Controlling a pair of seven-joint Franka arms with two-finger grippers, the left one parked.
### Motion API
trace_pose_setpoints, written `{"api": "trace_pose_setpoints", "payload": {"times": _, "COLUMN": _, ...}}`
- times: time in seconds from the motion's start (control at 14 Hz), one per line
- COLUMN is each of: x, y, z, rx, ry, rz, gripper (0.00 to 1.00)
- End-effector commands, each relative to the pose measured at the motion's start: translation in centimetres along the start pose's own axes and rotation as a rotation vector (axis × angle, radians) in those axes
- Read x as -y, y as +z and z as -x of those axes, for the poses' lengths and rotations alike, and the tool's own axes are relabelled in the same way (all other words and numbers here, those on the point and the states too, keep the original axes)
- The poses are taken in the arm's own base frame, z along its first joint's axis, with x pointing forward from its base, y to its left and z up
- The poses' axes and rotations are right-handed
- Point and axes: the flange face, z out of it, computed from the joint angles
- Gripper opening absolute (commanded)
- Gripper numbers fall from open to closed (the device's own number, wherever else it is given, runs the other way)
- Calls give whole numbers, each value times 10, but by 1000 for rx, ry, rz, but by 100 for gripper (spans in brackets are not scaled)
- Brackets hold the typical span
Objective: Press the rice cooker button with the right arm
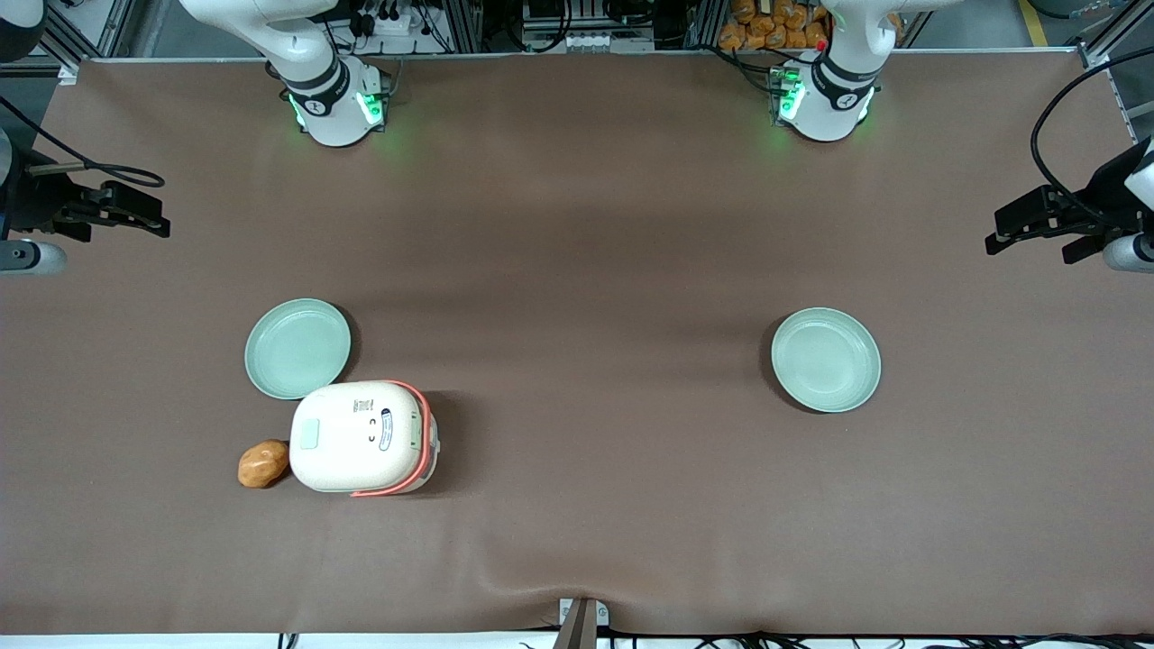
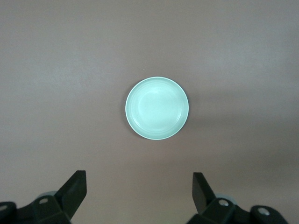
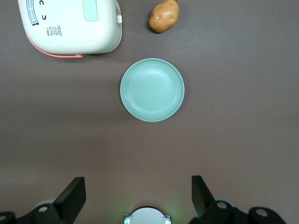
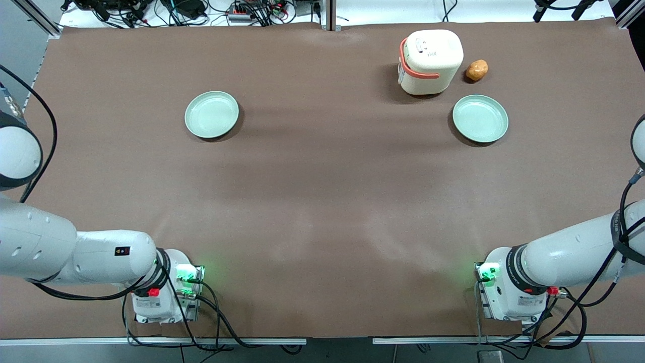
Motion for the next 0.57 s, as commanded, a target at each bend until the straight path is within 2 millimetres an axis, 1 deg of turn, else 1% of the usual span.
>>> {"api": "trace_pose_setpoints", "payload": {"times": 0.0, "x": 4, "y": -2, "z": 1, "rx": -7, "ry": -9, "rz": -10, "gripper": 100}}
{"api": "trace_pose_setpoints", "payload": {"times": 0.5, "x": 5, "y": -2, "z": 1, "rx": -8, "ry": -13, "rz": -14, "gripper": 100}}
